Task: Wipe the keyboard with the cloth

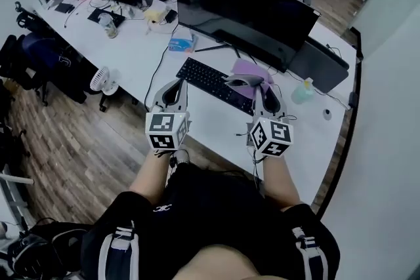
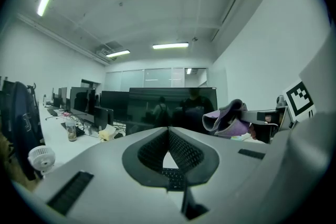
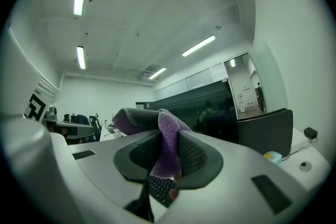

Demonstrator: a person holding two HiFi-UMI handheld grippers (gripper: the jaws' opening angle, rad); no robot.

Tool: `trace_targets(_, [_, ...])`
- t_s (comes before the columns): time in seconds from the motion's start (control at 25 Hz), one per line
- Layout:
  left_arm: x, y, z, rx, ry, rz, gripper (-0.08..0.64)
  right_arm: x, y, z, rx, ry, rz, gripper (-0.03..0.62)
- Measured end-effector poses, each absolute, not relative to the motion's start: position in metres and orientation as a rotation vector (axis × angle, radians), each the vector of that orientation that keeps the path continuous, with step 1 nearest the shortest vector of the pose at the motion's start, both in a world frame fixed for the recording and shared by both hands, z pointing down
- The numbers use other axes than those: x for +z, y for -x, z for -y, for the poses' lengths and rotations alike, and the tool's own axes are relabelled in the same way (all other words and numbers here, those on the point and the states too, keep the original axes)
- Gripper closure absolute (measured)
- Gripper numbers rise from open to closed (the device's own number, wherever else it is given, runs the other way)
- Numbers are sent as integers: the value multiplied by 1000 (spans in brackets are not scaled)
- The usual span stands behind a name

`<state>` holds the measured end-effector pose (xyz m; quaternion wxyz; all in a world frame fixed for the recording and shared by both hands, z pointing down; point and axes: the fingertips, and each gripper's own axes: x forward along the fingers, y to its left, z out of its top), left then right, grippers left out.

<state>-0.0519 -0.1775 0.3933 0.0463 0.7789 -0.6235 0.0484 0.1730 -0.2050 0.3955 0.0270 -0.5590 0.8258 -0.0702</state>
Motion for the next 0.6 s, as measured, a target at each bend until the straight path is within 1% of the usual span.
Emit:
trace_targets(0.32, [392,98,248,169,-2501,1751,546,406,-128,249,-237,1870,-2426,488])
trace_targets(0.6, [416,144,283,185,-2529,1656,546,420,-66,275,-200,1845,-2448,489])
